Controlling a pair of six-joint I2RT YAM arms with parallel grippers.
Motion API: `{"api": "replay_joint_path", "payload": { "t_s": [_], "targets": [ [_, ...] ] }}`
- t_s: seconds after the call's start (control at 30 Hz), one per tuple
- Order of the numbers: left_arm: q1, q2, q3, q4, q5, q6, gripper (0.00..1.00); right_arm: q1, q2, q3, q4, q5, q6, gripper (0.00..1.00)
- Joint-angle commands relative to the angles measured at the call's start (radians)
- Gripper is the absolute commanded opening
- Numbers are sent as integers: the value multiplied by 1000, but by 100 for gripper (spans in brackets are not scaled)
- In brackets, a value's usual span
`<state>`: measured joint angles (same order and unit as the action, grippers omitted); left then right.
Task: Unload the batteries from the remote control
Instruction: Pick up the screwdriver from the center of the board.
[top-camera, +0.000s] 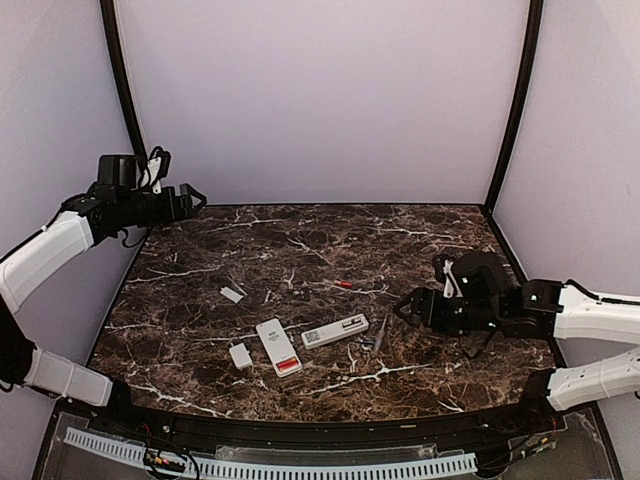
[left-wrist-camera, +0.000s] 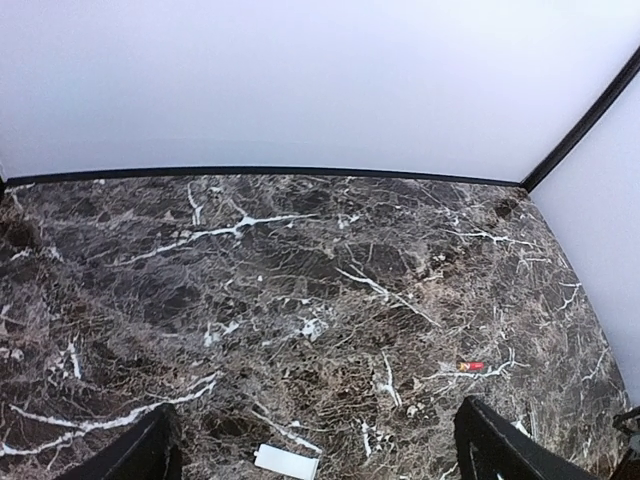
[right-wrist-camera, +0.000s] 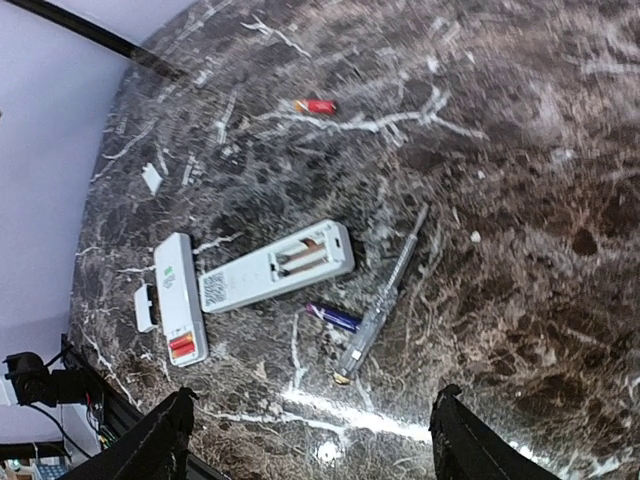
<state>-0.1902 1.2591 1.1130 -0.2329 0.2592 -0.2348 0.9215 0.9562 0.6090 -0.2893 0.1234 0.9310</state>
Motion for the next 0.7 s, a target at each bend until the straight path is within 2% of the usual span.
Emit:
{"api": "replay_joint_path", "payload": {
  "t_s": [0.0, 0.27, 0.47, 0.67],
  "targets": [
    [42, -40, -31, -13, 51, -31, 93, -4, 137, 51, -73, -33, 118, 77],
    [43, -161, -62, -7, -4, -19, 93, -4, 416, 191, -76, -76, 118, 70],
    [43, -181, -68, -7, 10, -32, 93, -4, 547, 312, -186, -30, 108, 58],
    [43, -187, -67, -9, 17, -34, 92, -4, 639, 365, -215, -22, 108, 51]
  ]
}}
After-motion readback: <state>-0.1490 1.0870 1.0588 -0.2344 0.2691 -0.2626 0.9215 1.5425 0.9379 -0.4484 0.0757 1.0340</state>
